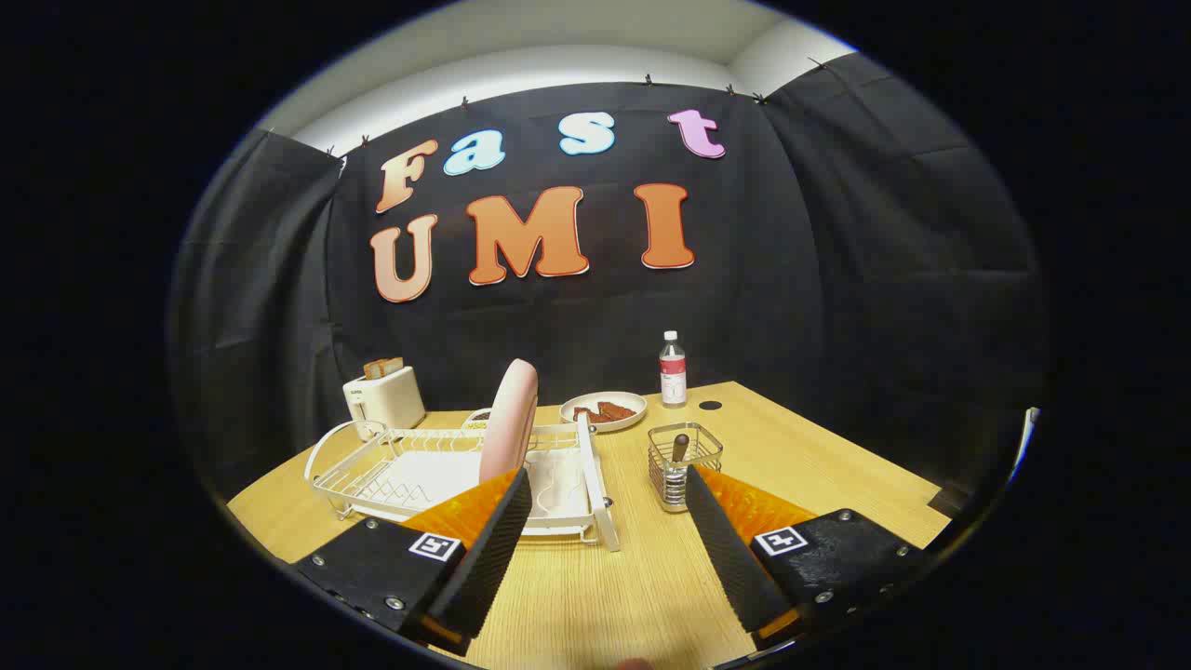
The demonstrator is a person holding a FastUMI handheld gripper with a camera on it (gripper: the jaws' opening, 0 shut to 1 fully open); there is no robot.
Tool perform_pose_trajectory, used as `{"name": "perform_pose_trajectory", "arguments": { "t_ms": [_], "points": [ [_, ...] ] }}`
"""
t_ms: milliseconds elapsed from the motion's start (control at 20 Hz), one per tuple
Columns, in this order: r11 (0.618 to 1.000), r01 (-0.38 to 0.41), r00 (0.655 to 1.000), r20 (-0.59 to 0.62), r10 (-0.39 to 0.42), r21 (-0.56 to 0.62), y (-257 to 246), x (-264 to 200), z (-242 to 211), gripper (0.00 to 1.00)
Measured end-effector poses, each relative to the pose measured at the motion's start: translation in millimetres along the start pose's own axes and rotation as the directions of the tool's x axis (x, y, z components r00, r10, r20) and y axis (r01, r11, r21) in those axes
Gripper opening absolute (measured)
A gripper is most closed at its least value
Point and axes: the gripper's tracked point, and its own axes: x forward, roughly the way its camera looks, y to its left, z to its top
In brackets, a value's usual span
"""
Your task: Take the plate from the dish rack, then take the spoon from the basket and place it into the plate.
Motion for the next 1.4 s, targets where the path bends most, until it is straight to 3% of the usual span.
{"name": "perform_pose_trajectory", "arguments": {
  "t_ms": [1000,1400],
  "points": [
    [1.000,-0.005,0.998,-0.063,0.005,0.008,0.0,2.4,-22.1,0.99],
    [0.999,-0.038,0.998,-0.056,0.037,-0.019,10.9,17.4,2.8,0.99]
  ]
}}
